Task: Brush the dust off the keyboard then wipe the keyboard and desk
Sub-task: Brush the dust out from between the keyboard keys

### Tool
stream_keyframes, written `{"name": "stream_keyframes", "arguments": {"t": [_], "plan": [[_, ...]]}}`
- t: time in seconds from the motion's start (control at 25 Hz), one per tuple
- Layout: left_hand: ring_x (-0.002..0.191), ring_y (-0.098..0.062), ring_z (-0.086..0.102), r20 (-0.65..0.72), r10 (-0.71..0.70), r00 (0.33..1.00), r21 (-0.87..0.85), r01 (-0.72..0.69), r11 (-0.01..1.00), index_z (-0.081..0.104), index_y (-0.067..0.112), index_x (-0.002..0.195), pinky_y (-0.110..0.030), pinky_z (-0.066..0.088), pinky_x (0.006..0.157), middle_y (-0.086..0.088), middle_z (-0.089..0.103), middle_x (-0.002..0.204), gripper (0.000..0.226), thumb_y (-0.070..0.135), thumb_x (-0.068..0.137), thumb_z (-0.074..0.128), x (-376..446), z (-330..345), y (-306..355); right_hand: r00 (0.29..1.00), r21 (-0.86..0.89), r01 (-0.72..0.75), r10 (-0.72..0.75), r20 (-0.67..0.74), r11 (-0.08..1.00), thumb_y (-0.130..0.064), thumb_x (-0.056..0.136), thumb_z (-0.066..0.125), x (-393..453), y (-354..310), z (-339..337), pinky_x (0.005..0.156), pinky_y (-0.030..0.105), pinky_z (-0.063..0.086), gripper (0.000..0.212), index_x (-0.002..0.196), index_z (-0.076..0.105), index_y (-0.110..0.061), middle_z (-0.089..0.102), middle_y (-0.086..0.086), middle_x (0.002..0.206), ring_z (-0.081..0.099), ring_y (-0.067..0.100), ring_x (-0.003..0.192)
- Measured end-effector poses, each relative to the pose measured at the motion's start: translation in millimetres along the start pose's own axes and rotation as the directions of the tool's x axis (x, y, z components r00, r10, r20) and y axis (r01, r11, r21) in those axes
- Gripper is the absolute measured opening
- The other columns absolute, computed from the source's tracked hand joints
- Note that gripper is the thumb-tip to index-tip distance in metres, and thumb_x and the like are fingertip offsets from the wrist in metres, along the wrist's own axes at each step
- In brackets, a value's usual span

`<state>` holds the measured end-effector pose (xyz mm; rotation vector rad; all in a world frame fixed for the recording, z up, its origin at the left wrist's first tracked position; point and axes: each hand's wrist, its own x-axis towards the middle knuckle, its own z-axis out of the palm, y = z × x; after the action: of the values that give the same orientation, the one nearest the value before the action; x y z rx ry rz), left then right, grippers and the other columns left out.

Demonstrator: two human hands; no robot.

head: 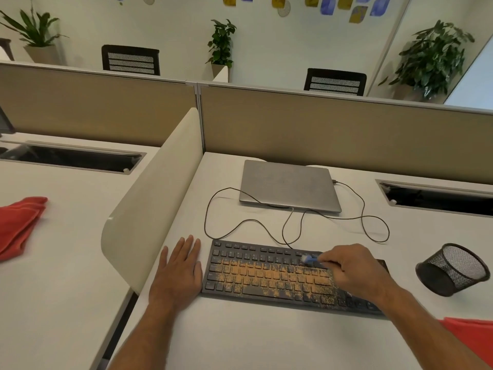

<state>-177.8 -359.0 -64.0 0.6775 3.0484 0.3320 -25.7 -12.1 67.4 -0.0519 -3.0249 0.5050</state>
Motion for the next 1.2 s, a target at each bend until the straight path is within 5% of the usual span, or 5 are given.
{"name": "stream_keyframes", "arguments": {"t": [0.44,0.68,0.88,1.0,1.2], "plan": [[0.154,-0.011,-0.006,0.003,-0.008,1.000,-0.007,0.008,1.000,0.009,0.023,0.160,-0.041,-0.011,0.123,0.006,0.003,0.167,0.079,0.047,0.086,-0.006,-1.5,-3.8,0.0,0.988,0.385,0.040,0.023,-0.155,0.922,-0.012,0.089,0.062,31.2,-74.7,31.7,0.045,0.019,0.046,0.017,0.102,0.074,-0.016,0.063,-0.018,0.066,0.057,0.007,0.053],[0.153,-0.011,-0.009,0.019,-0.013,1.000,0.004,0.012,1.000,0.006,0.023,0.160,-0.042,-0.012,0.124,0.006,-0.001,0.168,0.080,0.048,0.085,-0.008,-0.6,-4.6,-0.8,0.984,0.297,0.112,-0.065,-0.164,0.948,-0.015,0.091,0.060,61.7,-107.5,55.2,0.077,0.020,0.052,0.020,0.107,0.072,-0.017,0.073,-0.005,0.093,0.064,0.007,0.080],[0.153,-0.012,-0.009,0.019,-0.003,1.000,-0.002,0.003,1.000,0.006,0.024,0.160,-0.043,-0.010,0.124,0.005,-0.002,0.167,0.079,0.048,0.086,-0.006,-0.9,-3.4,-1.3,0.987,0.124,0.150,-0.156,0.035,0.981,-0.015,0.090,0.055,67.0,-108.4,57.1,0.065,0.015,0.040,0.023,0.103,0.072,-0.023,0.071,-0.007,0.089,0.049,0.000,0.065],[0.154,-0.013,-0.005,-0.008,0.003,1.000,-0.036,-0.003,0.999,0.011,0.022,0.160,-0.044,-0.008,0.124,0.004,0.004,0.167,0.076,0.047,0.089,-0.001,-0.4,-1.8,-2.1,0.991,0.217,0.136,-0.137,-0.014,0.967,-0.015,0.090,0.057,68.9,-107.1,50.4,0.059,0.017,0.044,0.020,0.098,0.074,-0.019,0.071,-0.007,0.081,0.055,0.003,0.063],[0.154,-0.013,-0.005,-0.013,0.008,1.000,-0.034,-0.008,0.999,0.011,0.022,0.160,-0.045,-0.007,0.124,0.004,0.003,0.167,0.074,0.047,0.090,0.001,-0.3,-0.4,-3.2,0.988,0.155,0.141,-0.148,0.033,0.978,-0.020,0.092,0.053,74.5,-109.1,57.9,0.073,0.028,0.052,0.022,0.103,0.072,-0.023,0.071,-0.006,0.087,0.060,0.009,0.075]]}}
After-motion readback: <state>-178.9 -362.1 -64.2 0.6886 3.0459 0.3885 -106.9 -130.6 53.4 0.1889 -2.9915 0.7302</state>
